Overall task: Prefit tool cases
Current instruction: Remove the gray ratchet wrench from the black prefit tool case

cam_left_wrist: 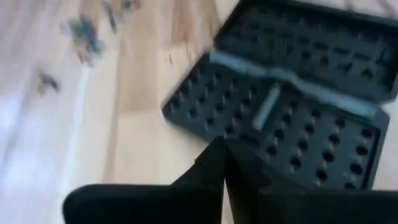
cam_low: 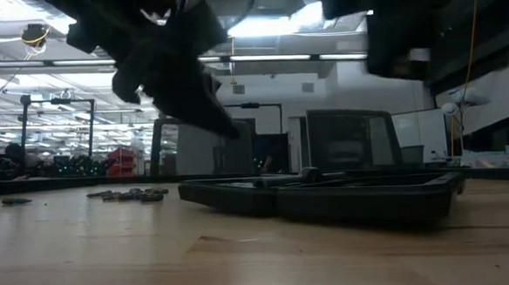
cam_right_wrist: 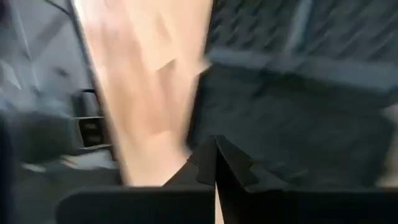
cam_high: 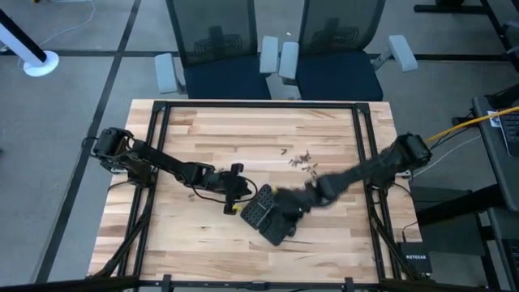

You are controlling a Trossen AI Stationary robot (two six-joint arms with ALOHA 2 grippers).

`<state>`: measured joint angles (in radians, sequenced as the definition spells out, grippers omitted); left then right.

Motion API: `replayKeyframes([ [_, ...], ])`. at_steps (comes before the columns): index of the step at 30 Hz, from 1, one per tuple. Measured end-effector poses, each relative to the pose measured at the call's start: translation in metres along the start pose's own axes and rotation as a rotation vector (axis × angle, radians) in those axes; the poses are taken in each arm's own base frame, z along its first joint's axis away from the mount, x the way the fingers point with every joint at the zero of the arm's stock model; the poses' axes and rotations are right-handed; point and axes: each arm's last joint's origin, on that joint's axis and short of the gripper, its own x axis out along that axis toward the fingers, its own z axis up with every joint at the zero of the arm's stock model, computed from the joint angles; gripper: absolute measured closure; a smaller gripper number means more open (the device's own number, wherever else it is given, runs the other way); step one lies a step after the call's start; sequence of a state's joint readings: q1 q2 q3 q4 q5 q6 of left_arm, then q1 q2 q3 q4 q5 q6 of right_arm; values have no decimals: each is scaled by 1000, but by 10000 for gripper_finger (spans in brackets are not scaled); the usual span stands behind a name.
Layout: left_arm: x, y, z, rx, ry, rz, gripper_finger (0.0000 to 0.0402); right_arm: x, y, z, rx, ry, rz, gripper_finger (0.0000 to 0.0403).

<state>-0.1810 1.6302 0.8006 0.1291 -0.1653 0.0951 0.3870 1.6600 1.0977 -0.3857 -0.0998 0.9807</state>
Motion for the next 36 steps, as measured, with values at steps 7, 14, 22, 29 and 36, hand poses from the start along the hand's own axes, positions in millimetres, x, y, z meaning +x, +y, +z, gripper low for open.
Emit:
replayKeyframes([
  [7,3,5,-5,76,23,-110,401,15,-10,-39,334,-128,-141,403],
  [14,3,6,-7,-56,48,-119,401,29,-26,-35,386,-129,-185,403],
  [22,3,6,-7,-238,63,-114,401,48,-42,-28,302,-9,-229,403],
  [29,3,8,-6,-251,50,-109,402,40,-71,-2,197,-7,-355,403],
  [36,3,8,-6,-296,48,-104,401,32,-100,34,143,-67,-372,403],
])
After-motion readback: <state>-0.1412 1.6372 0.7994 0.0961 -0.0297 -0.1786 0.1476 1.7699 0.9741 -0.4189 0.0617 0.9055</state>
